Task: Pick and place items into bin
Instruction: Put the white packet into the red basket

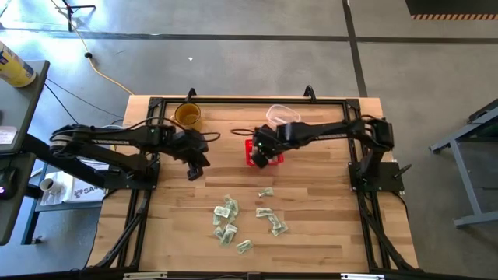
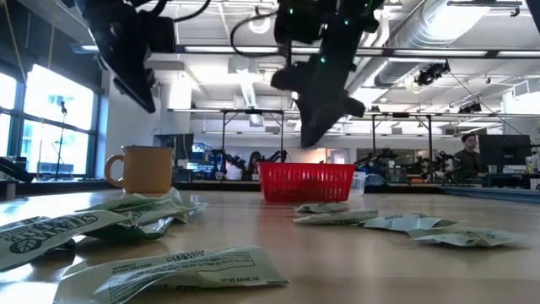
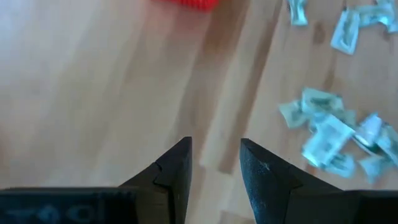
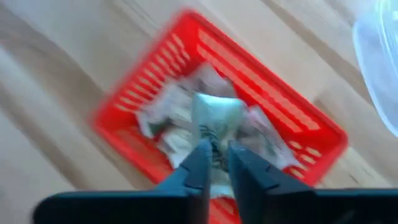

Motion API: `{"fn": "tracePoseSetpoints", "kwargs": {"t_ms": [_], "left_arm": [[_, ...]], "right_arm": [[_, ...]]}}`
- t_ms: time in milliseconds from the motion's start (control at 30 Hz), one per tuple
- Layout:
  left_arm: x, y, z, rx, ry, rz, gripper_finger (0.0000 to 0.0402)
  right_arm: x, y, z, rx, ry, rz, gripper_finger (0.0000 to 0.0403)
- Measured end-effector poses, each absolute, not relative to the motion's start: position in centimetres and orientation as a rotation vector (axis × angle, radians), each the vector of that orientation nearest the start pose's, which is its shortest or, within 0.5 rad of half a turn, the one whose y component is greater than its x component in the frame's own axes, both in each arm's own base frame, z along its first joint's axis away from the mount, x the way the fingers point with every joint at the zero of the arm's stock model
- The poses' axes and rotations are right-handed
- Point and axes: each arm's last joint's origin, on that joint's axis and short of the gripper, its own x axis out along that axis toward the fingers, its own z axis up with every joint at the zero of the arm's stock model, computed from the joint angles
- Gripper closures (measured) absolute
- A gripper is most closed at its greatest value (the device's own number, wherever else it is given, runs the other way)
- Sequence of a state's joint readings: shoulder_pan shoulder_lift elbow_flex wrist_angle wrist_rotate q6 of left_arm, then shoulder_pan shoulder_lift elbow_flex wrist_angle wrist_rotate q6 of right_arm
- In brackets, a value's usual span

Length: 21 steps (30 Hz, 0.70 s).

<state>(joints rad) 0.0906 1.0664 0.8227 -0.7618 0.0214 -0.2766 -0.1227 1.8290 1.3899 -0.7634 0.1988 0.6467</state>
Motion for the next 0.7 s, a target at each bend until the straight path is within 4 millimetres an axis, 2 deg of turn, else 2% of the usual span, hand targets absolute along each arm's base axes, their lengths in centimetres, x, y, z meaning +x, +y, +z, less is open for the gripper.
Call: {"fn": "tracePoseSetpoints", "kwargs": {"t_ms": [133, 267, 467, 700], "left_arm": [[19.6, 1.3, 24.9, -0.383, 1.025, 0.168, 0.0234], [19.7, 0.3, 25.0, -0.342, 1.027, 0.105, 0.0234], [20.3, -1.8, 24.7, -0.003, 1.023, -0.138, 0.0234], [23.8, -3.5, 22.8, 0.225, 0.910, -0.451, 0.0234]], "right_arm": [[36.2, -5.4, 21.7, 0.443, 1.099, -0.703, 0.0270], [36.5, -3.5, 22.0, 0.283, 1.107, -0.637, 0.0194], [36.3, 2.3, 22.7, 0.177, 1.112, -0.467, 0.0116], [34.9, 8.9, 22.6, 0.254, 1.104, -0.457, 0.0092]]}}
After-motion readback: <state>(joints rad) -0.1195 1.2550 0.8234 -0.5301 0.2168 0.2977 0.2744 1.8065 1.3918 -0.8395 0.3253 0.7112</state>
